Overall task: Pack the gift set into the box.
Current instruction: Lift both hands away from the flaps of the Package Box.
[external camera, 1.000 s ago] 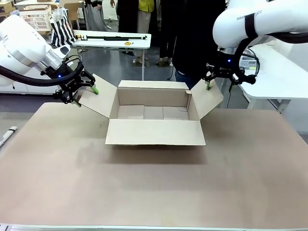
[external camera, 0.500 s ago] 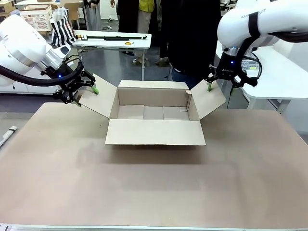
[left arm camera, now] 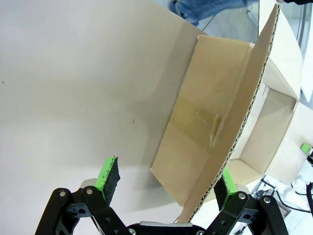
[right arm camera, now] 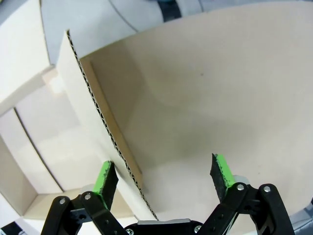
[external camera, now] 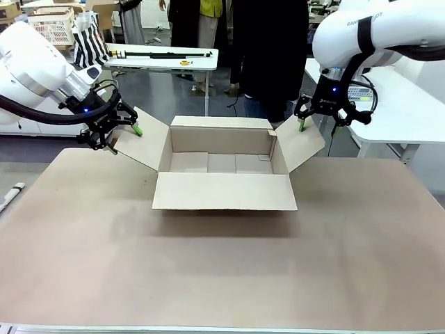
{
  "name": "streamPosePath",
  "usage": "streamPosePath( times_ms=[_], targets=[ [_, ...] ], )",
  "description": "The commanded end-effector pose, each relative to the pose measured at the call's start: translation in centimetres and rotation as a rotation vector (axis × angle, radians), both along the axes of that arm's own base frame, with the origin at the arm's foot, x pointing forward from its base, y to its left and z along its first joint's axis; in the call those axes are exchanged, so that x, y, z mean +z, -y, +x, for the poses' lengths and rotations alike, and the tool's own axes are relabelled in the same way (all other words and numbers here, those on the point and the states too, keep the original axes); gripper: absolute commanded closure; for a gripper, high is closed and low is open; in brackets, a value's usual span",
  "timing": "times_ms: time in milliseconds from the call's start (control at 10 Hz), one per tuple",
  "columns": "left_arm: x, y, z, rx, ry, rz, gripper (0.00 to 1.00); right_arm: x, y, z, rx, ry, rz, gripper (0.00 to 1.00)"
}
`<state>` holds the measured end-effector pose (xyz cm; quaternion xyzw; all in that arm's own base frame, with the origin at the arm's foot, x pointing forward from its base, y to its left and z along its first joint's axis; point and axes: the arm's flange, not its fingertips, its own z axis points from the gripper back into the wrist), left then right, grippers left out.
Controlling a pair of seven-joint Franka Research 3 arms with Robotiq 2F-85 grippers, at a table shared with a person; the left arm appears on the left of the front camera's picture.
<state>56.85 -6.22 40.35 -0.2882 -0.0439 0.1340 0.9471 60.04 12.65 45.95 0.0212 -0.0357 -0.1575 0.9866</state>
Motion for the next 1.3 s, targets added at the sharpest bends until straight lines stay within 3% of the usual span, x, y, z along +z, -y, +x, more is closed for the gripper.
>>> streamPosePath(
  times_ms=[0,1200],
  targets=[
    [0.18,-0.08,-0.21,0.001,-0.004,0.001,0.0,0.28,0.13,-0.06,-0.003,0.01,-0.023,0.0],
    [0.18,-0.08,-0.21,0.001,-0.004,0.001,0.0,0.28,0.13,-0.06,-0.003,0.01,-0.023,0.0]
  ],
)
